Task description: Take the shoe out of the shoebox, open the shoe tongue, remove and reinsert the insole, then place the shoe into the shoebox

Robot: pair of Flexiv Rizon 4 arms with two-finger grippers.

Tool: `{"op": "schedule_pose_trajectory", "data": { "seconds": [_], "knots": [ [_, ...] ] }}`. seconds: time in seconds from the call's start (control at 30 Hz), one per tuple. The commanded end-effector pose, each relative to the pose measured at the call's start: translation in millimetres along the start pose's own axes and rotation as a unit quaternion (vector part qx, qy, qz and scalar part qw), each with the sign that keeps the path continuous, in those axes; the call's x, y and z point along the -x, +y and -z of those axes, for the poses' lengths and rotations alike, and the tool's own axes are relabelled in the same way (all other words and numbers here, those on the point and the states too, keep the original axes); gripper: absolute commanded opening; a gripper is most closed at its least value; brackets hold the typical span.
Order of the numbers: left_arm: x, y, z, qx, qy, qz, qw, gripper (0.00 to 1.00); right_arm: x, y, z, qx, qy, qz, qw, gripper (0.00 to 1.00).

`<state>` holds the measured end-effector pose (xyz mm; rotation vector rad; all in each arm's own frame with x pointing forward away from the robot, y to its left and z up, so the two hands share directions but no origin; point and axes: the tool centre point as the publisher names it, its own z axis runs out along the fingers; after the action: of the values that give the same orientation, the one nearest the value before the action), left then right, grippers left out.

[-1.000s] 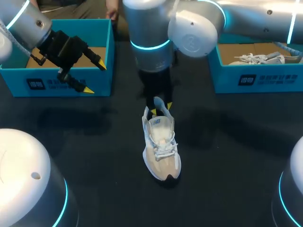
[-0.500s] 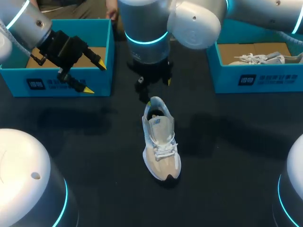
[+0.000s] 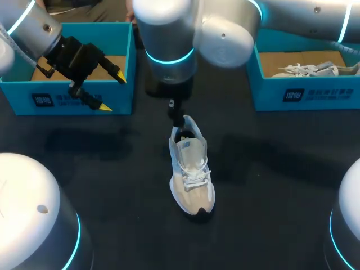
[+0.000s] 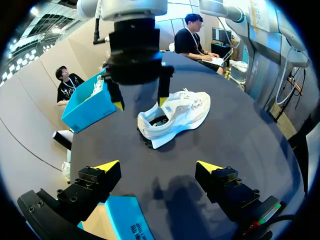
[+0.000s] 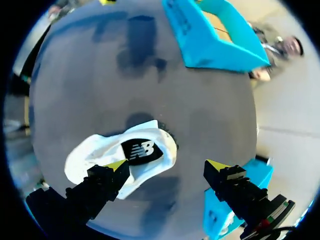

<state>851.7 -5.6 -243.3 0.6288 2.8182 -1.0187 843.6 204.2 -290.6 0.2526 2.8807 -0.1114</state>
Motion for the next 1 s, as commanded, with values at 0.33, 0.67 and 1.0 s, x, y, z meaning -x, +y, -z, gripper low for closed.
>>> {"op": "schedule_pose_trajectory", "data": {
  "seconds": [0.33, 0.67, 1.0],
  "knots": [
    [-0.4, 0, 1, 0.001, 0.0, 0.0, 1.0, 1.0, 9.5, 12.3, -53, 0.018, 0.001, 0.094, 0.995, 1.0],
    [-0.4, 0, 1, 0.001, 0.0, 0.0, 1.0, 1.0, 12.5, 16.0, -87, 0.013, 0.021, 0.115, 0.993, 1.0],
    [-0.4, 0, 1, 0.001, 0.0, 0.0, 1.0, 1.0, 12.0, 11.5, -103, 0.002, 0.031, 0.102, 0.994, 0.07]
  ]
}}
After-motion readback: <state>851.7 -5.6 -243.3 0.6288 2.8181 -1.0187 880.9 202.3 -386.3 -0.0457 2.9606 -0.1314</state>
